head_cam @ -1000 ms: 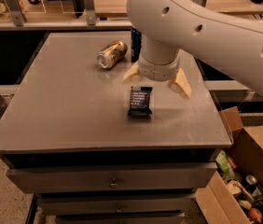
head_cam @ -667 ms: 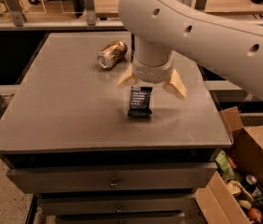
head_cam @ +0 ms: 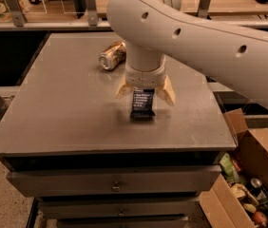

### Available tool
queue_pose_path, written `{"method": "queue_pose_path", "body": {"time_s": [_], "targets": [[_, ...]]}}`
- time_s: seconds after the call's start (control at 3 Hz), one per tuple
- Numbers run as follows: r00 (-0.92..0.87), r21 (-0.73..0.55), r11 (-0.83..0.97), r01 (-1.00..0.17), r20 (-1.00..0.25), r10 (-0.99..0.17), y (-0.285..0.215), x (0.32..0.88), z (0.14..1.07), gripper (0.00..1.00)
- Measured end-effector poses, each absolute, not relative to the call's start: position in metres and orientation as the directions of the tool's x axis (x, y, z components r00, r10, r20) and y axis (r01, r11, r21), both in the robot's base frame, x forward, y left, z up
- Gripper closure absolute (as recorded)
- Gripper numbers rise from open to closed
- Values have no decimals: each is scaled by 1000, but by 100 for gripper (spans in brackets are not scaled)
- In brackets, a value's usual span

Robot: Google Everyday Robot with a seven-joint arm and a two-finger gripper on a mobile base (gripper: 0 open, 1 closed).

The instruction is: Move rxbar blueberry near orange can

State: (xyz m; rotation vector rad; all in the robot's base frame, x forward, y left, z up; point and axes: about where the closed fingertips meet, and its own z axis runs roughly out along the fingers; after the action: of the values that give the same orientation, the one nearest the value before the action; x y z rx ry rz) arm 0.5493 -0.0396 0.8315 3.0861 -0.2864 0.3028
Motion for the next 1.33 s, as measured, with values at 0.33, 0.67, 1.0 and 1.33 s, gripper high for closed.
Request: {"method": "queue_pose_path", "body": {"time_s": [0.33,0.67,1.0,1.33], "targets": [[972,18,-986,-165,172,-159,-33,548,824,41],[977,25,-987,-157,152,-151,-29,550,818,62],[977,25,-987,-157,152,-151,-29,550,823,79],[976,20,-987,-162,153,-157,-33,554,823,98]]}}
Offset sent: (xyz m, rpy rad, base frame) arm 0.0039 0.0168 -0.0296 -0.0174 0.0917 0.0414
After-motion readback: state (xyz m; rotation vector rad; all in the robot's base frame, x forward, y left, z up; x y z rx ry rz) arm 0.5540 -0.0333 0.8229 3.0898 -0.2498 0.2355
